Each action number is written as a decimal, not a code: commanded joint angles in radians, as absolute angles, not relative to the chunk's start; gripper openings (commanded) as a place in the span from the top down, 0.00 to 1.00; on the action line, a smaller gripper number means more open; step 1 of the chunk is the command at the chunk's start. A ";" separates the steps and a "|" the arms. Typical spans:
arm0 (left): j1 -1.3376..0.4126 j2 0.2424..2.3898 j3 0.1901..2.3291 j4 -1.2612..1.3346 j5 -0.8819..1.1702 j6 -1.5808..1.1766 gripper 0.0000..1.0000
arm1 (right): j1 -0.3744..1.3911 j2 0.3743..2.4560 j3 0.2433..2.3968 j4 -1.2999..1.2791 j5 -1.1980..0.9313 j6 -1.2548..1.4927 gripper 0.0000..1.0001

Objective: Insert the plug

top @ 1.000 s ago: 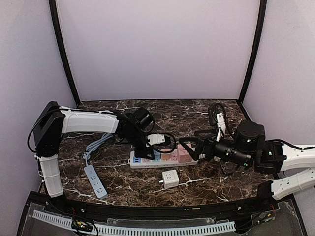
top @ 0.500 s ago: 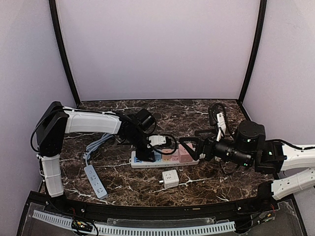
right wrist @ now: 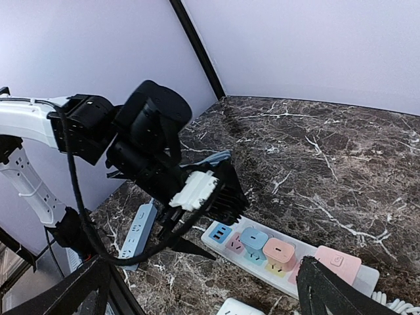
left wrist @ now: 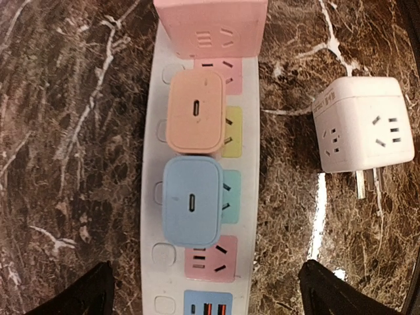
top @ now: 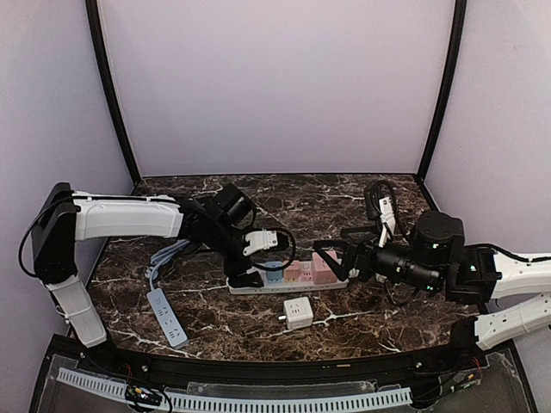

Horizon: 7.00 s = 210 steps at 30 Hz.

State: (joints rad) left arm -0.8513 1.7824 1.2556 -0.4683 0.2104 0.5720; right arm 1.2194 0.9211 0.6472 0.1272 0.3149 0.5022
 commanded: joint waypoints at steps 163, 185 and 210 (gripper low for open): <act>-0.616 1.497 0.588 0.185 -0.083 -0.615 0.36 | 1.226 0.893 0.511 -0.107 0.342 0.629 0.01; -0.948 1.770 0.854 0.314 -0.127 -0.703 0.40 | 1.226 0.832 0.511 -0.178 0.373 0.628 0.01; -0.994 1.841 1.074 0.232 -0.137 -0.341 0.08 | 1.225 0.798 0.535 -0.247 0.401 0.623 0.01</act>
State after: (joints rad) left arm -0.9859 1.9244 1.0599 0.3149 -0.0780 -0.4820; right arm 1.2194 0.7982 0.5121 -0.2363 0.3794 0.6289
